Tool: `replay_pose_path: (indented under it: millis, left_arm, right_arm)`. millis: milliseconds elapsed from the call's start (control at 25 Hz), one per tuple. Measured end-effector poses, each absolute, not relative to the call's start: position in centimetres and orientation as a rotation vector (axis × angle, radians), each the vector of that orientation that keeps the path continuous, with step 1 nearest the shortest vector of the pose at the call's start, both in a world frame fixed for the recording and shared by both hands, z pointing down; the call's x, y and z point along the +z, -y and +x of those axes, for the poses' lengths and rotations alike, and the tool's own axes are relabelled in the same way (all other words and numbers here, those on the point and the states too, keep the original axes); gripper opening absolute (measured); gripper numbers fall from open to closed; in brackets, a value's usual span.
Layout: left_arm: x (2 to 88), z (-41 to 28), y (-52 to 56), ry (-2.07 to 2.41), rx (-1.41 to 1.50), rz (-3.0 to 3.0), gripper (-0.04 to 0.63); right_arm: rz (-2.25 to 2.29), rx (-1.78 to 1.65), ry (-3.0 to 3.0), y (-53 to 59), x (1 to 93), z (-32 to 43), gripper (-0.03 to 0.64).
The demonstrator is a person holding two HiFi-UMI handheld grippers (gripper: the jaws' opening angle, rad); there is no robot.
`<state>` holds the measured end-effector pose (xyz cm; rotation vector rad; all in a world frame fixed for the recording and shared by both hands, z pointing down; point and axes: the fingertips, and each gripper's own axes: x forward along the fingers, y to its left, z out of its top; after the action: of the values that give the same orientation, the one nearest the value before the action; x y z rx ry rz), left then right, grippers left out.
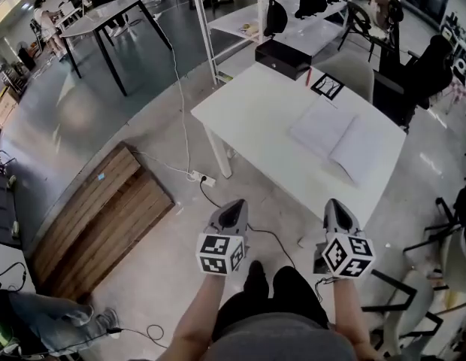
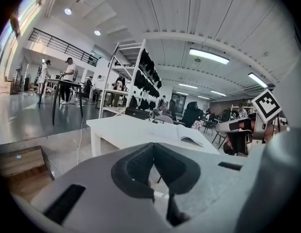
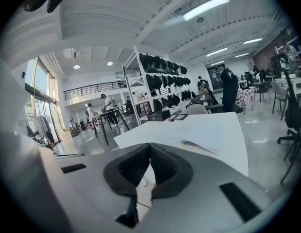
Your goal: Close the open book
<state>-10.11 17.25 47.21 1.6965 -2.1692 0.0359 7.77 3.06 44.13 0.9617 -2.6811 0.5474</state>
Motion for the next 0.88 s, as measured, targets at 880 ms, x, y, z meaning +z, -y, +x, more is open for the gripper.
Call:
replay_pose_path:
  millis: [880]
  left_arm:
    - [47.2, -13.4, -6.4, 2.065, 0.105, 1.848, 0.006]
  right_arm:
    - [1.141, 0.726, 2.610, 4.6, 46.2, 6.4, 0.005]
